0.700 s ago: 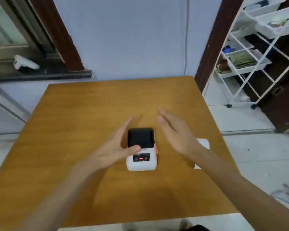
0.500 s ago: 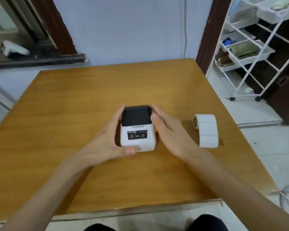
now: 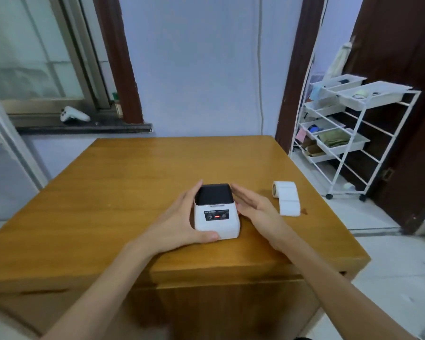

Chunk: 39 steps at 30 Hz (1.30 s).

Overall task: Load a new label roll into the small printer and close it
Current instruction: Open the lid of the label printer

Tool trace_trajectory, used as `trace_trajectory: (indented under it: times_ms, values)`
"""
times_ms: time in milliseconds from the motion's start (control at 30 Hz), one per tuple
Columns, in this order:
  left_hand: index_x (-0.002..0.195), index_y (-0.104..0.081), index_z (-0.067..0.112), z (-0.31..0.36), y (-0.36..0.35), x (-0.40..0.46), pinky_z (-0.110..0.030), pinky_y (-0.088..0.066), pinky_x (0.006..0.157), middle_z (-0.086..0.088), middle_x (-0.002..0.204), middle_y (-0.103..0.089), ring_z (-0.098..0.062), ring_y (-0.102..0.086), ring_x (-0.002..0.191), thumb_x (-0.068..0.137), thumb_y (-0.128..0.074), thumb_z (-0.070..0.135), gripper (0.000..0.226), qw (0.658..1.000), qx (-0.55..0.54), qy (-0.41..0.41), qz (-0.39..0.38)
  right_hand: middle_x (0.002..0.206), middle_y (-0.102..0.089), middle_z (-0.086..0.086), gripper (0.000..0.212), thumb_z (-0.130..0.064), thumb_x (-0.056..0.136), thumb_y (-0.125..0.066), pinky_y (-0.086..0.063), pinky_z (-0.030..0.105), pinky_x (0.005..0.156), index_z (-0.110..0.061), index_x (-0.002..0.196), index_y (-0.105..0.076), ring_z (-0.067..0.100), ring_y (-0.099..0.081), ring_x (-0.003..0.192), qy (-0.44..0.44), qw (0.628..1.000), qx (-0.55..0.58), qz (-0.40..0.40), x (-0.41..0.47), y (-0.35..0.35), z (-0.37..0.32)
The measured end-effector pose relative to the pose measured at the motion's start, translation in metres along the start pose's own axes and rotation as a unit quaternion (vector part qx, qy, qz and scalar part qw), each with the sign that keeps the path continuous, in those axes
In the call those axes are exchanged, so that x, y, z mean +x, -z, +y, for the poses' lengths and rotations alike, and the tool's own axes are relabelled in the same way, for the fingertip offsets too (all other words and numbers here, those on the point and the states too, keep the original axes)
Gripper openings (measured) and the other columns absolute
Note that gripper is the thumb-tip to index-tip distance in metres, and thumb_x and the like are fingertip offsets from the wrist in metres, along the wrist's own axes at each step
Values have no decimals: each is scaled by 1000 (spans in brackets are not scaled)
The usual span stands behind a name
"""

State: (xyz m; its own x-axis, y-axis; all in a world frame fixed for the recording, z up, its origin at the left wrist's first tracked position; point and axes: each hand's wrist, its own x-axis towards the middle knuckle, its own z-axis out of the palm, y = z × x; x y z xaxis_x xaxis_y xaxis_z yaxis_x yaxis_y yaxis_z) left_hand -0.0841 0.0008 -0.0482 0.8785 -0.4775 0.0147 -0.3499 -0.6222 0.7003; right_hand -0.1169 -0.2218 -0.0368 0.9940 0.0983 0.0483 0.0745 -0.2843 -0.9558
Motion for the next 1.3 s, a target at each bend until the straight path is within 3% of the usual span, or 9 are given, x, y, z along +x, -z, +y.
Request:
trace_trajectory:
  times_ms: [133, 333, 433, 733, 1067, 1300]
  values:
    - [150, 7, 61, -3, 1, 4, -42, -31, 122, 22, 160, -28, -4, -33, 146, 53, -83, 77, 133, 1000, -21, -3, -9, 153, -41, -8, 57, -3, 98, -49, -35, 27, 113, -23, 150, -35, 2, -40, 137, 9, 1000, 5, -4, 2, 0, 6]
    - [124, 11, 84, -6, 4, 5, -39, -29, 123, 32, 147, -28, -4, -33, 146, 42, -83, 81, 126, 998, -53, -1, -17, 153, -41, -9, 62, 0, 98, -50, -42, 8, 97, -25, 151, -31, -3, -41, 132, 17, 1000, 14, -10, 5, 0, 10]
    - [121, 11, 88, -6, 5, 6, -41, -28, 123, 30, 150, -29, -5, -33, 147, 40, -85, 80, 125, 998, -61, -2, -18, 153, -39, -8, 63, -3, 98, -51, -43, 7, 95, -27, 151, -29, 3, -41, 136, 22, 999, 15, -18, 5, 1, 12]
    - [121, 13, 87, -6, 7, 7, -44, -27, 124, 22, 162, -27, -5, -31, 148, 38, -86, 79, 130, 998, -60, 2, -23, 157, -35, 1, 75, -11, 98, -54, -32, 40, 118, -45, 152, -15, 10, -39, 141, 22, 998, 8, -66, 8, 9, 12]
    - [127, 16, 82, -9, 6, 9, -40, -23, 126, 24, 161, -24, 3, -24, 150, 42, -90, 73, 137, 997, -72, -3, -28, 160, -28, 1, 80, 1, 100, -44, -27, 35, 120, -44, 151, -2, 10, -30, 145, 29, 996, -11, -89, 6, 7, 9]
    - [127, 17, 81, -10, 5, 10, -41, -21, 126, 19, 166, -21, 4, -22, 150, 41, -91, 73, 138, 996, -79, -7, -28, 161, -24, -3, 85, 2, 100, -43, -26, 31, 120, -59, 139, 1, 5, -27, 145, 35, 993, -37, -103, 7, 9, 8]
